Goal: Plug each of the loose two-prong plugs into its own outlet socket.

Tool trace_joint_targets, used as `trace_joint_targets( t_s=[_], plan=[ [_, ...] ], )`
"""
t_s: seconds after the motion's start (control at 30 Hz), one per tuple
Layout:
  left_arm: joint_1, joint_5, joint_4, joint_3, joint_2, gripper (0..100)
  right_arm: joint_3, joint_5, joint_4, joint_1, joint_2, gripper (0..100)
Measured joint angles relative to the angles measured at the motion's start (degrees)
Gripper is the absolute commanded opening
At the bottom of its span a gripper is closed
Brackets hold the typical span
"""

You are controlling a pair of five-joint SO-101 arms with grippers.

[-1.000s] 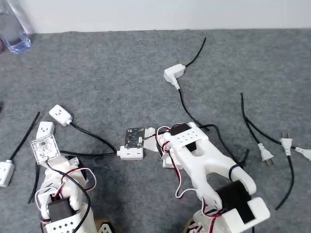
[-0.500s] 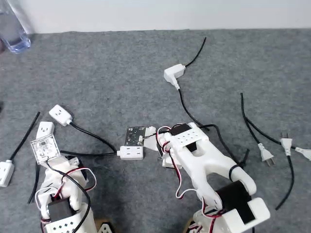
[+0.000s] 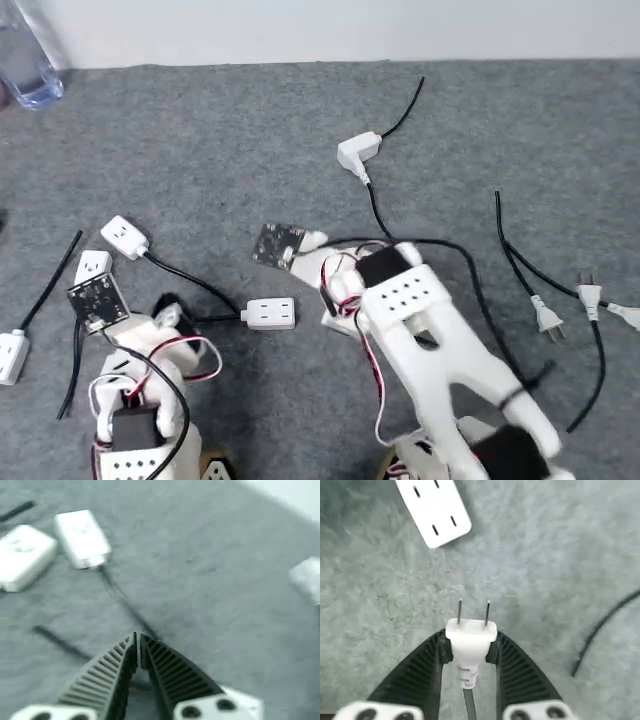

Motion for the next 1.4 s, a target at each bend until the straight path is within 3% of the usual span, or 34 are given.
trace_joint_targets(
  t_s=[0.2,0.37,0.47,0.6,0.73,0.97,1.23,1.4],
  plan=[
    [7.65,19.69,-12.40,0.00,0.00,2,-4.57,-2.64,6.24,-0.18,-1.93,0.7],
    [8.53,36.40,-28.13,0.00,0.00,1,-4.84,-3.60,6.33,-0.18,-2.11,0.7],
    [9.67,42.64,-36.48,0.00,0.00,1,-6.42,-4.04,7.65,-0.70,-2.37,0.7],
    [10.73,47.47,-41.76,0.00,0.00,1,-12.04,-2.81,11.52,-0.97,-2.46,0.7],
    [11.96,49.93,-44.04,0.00,0.00,1,-20.40,1.67,15.38,0.26,-2.46,0.7],
    [21.19,49.58,-44.22,0.00,0.00,1,-27.16,7.65,16.26,1.67,-0.62,0.7],
    [34.55,45.45,-44.22,-0.09,0.00,1,-36.66,8.79,19.78,1.93,11.69,0.7],
    [37.71,44.75,-43.96,-0.09,0.00,1,-43.16,8.79,24.35,-0.62,13.10,0.7]
  ],
)
